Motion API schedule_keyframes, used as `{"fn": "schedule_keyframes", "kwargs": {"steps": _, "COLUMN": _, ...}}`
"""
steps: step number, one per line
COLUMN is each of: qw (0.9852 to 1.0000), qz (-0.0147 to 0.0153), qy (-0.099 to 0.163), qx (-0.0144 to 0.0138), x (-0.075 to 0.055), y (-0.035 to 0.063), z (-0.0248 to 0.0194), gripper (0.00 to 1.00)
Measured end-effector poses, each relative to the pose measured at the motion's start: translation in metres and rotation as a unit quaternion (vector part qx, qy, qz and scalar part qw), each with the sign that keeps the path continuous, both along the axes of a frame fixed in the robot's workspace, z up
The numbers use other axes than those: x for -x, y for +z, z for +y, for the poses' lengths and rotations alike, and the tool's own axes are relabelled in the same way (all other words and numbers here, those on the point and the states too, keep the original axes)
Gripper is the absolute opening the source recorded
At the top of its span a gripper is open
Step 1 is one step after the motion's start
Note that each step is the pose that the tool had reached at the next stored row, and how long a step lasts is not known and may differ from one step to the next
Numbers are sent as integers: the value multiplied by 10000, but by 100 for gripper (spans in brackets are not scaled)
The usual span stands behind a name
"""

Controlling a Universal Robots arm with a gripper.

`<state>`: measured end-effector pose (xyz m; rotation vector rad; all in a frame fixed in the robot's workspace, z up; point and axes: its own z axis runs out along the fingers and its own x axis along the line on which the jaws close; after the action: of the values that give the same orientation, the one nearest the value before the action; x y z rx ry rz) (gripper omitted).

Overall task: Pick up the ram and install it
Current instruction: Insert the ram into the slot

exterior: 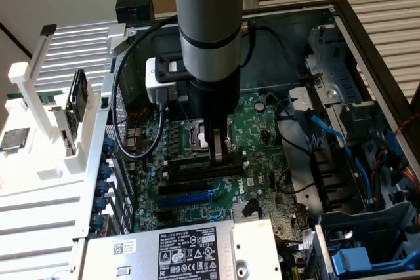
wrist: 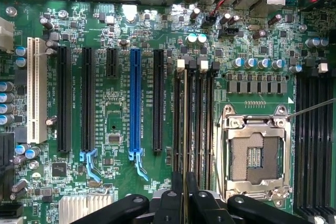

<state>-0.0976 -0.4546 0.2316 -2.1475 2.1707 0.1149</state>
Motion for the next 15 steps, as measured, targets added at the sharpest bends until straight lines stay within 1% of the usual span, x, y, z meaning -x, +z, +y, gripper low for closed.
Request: {"fn": "schedule_keyframes", "kwargs": {"steps": 15, "qw": 10000, "qz": 0, "qy": 26, "qx": 4, "x": 6, "y": -13, "z": 5, "gripper": 14}}
